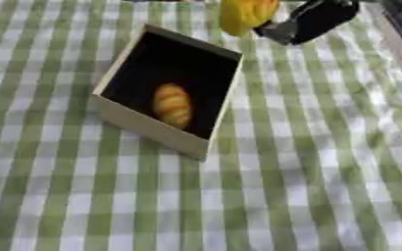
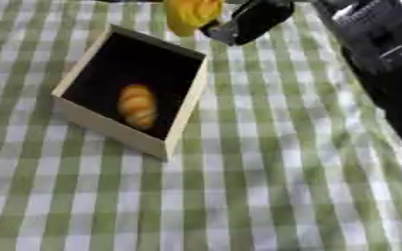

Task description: Pick up objects on the table and place them in the box.

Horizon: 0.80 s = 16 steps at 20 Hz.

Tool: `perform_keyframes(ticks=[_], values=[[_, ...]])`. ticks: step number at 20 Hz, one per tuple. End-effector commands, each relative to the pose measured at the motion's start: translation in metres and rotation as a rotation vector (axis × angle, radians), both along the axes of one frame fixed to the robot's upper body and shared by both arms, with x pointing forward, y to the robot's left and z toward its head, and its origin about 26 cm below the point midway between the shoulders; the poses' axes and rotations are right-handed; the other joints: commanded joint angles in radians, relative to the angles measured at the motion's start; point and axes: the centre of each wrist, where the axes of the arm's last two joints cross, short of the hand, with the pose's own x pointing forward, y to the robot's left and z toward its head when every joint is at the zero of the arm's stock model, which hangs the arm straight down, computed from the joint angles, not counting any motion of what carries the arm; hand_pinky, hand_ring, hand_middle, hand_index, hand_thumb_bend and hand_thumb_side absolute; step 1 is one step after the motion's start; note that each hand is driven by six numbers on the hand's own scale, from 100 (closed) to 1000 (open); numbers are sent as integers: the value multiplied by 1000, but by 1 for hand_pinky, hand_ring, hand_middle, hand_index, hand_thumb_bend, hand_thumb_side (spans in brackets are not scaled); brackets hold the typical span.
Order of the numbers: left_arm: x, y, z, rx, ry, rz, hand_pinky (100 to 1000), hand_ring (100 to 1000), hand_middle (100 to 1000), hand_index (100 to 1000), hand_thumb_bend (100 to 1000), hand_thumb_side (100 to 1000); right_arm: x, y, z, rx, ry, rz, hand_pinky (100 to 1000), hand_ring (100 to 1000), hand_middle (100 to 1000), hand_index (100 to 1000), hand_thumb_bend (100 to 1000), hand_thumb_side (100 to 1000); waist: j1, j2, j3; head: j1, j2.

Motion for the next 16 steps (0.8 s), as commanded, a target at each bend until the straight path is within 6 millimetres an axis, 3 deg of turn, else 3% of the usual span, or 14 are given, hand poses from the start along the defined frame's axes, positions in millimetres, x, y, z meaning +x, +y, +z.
perform_keyframes(ticks=[1, 13, 16], values=[[-2, 3, 10, -4, -41, 5, 685, 774, 848, 838, 152, 704, 5, 11, 2, -16, 18, 28, 790, 651, 492, 648, 100, 100, -1, -31, 6, -10, 10], [-2, 1, 10, -11, -34, 0, 683, 772, 847, 836, 153, 708, 51, 30, -34, -103, 84, -17, 798, 687, 544, 689, 100, 100, -9, -32, 27, -22, 26], [-2, 0, 10, -11, -33, -1, 683, 772, 847, 836, 151, 710, 60, 32, -41, -149, 90, -11, 808, 720, 575, 708, 153, 100, -11, -30, 31, -22, 27]])
